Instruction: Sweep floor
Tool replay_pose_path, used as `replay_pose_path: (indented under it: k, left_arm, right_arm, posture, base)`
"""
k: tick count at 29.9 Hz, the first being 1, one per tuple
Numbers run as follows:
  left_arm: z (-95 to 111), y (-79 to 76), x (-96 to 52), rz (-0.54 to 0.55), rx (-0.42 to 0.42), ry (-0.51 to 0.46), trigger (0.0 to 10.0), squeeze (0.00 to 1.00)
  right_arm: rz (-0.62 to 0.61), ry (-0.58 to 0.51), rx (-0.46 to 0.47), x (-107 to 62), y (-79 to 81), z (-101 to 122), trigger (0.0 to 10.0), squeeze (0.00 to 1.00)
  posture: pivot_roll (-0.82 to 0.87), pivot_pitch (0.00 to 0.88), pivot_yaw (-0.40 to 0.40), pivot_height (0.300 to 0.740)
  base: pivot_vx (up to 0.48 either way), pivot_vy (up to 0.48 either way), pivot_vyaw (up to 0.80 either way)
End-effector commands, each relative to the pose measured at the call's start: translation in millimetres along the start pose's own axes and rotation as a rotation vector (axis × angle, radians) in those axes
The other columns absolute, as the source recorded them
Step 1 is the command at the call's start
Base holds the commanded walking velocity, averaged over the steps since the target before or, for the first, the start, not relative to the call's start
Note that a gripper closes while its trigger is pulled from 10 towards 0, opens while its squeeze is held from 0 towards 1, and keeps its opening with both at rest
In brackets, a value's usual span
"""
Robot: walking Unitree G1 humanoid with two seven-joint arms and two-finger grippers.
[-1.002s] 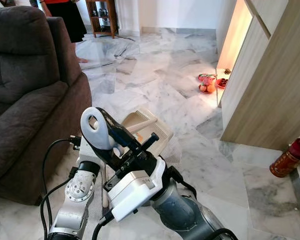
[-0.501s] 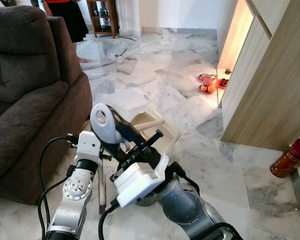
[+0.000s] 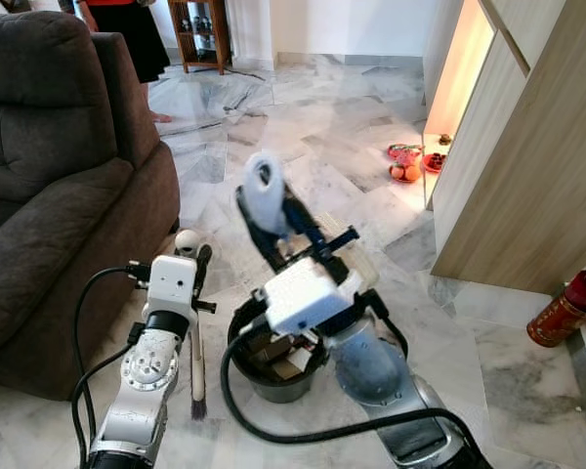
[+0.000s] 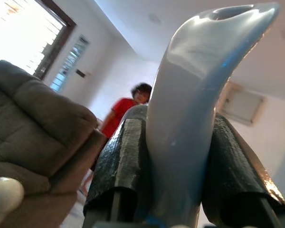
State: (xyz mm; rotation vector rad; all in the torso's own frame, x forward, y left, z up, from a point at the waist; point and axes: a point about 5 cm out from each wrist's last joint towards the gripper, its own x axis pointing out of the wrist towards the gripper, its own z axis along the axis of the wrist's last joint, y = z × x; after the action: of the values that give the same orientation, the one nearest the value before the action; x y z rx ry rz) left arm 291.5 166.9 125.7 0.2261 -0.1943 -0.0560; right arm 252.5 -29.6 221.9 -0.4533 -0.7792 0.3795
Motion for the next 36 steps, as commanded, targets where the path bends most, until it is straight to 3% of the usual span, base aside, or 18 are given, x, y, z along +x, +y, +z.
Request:
replay_pose_path:
  k: [1, 11, 22, 29, 36]
  left_arm:
    - [9, 8.7, 0.8, 0.023, 0.044, -0.06, 10.0, 0.0]
    - [9, 5.0, 0.2, 0.018, 0.034, -0.065, 10.0, 0.0]
    - [8, 6.0, -2.8, 0.021, 0.032, -0.063, 10.0, 0.0]
    - [7, 3.8, -4.7, 0.013, 0.027, -0.058, 10.0, 0.0]
    - [6, 4.8, -6.1, 0.012, 0.025, -0.055, 10.0, 0.0]
  right_arm:
    - [-0.042, -0.037, -0.016, 7.0, -9.3, 6, 10.0, 0.0]
    - [-0.137, -0.001, -0.117, 9.3, -40.6, -6, 10.0, 0.0]
    - [-0.203, 0.158, -0.243, -10.0, -70.6, -46, 10.0, 0.0]
    - [-0.281, 0.323, -0.218, -35.6, -86.4, -79, 10.0, 0.0]
    - [-0.315, 0.413, -0.185, -52.7, -89.1, -100, 10.0, 0.0]
  posture:
    - [0.16, 0.04, 0.041, 0.74]
    - [0.15, 0.033, 0.039, 0.74]
    - [0.14, 0.039, 0.035, 0.74]
    - [0.14, 0.048, 0.034, 0.74]
    - [0.13, 0.062, 0.037, 0.74]
  base:
    - [0.0, 0.0, 0.0]
    - [0.0, 0.0, 0.0]
    - [0.0, 0.0, 0.0]
    - [0.0, 0.0, 0.0]
    - [0.0, 0.0, 0.0]
